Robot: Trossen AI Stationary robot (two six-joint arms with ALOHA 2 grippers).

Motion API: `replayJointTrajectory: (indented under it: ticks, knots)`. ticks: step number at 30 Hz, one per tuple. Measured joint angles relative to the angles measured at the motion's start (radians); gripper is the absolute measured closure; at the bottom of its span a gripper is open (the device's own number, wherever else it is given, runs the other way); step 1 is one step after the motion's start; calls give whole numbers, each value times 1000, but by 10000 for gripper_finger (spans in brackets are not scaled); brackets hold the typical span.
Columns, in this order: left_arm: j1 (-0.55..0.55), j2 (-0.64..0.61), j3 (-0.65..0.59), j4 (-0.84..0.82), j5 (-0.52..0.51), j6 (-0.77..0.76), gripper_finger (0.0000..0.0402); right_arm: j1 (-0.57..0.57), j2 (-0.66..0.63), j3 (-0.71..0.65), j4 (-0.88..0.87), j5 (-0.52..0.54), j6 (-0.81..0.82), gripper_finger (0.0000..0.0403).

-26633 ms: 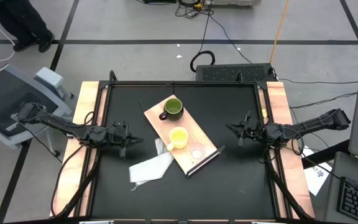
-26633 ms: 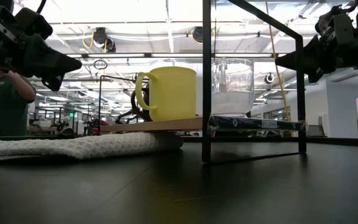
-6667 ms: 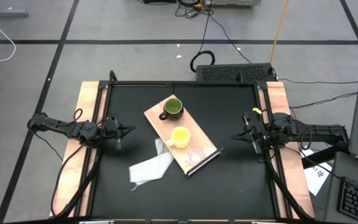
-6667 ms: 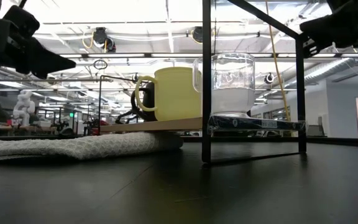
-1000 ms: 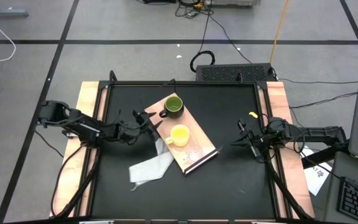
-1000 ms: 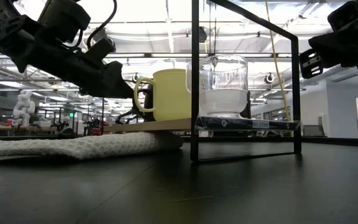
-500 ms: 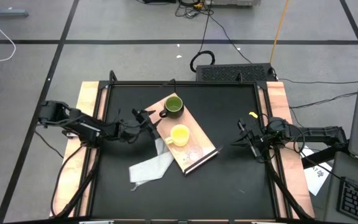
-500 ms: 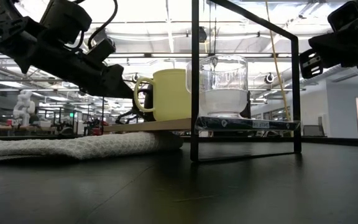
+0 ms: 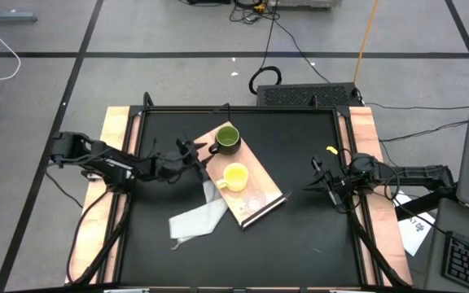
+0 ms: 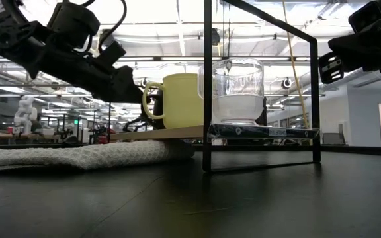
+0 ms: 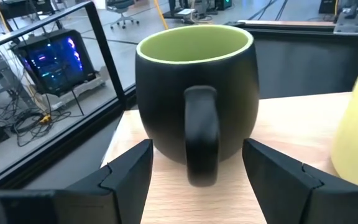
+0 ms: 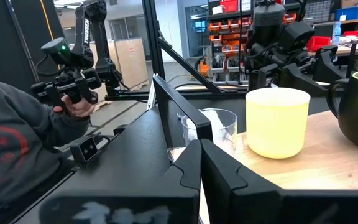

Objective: Stack small to large cups/mugs on shelf
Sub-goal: Adjust all the mugs

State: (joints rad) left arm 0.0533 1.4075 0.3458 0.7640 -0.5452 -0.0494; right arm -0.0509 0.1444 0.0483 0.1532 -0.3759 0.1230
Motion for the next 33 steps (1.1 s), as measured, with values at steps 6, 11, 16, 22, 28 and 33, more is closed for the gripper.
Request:
replayJointTrajectory:
  ticks: [6, 11, 16, 22, 28, 33]
  knots:
    - [30, 0, 0, 2, 50, 14, 151, 0, 0, -1, 0, 0, -2, 403]
    - [43, 0, 0, 6, 88, 15, 151, 0, 0, -2, 0, 0, -3, 403]
    - [44, 0, 0, 6, 101, 15, 151, 0, 0, -2, 0, 0, -3, 403]
    - [44, 0, 0, 5, 101, 14, 152, 0, 0, -3, 0, 0, -3, 403]
    - [44, 0, 0, 5, 101, 3, 196, 0, 0, -3, 0, 0, -3, 403]
    - [44, 0, 0, 5, 101, 3, 248, 0, 0, -3, 0, 0, -3, 403]
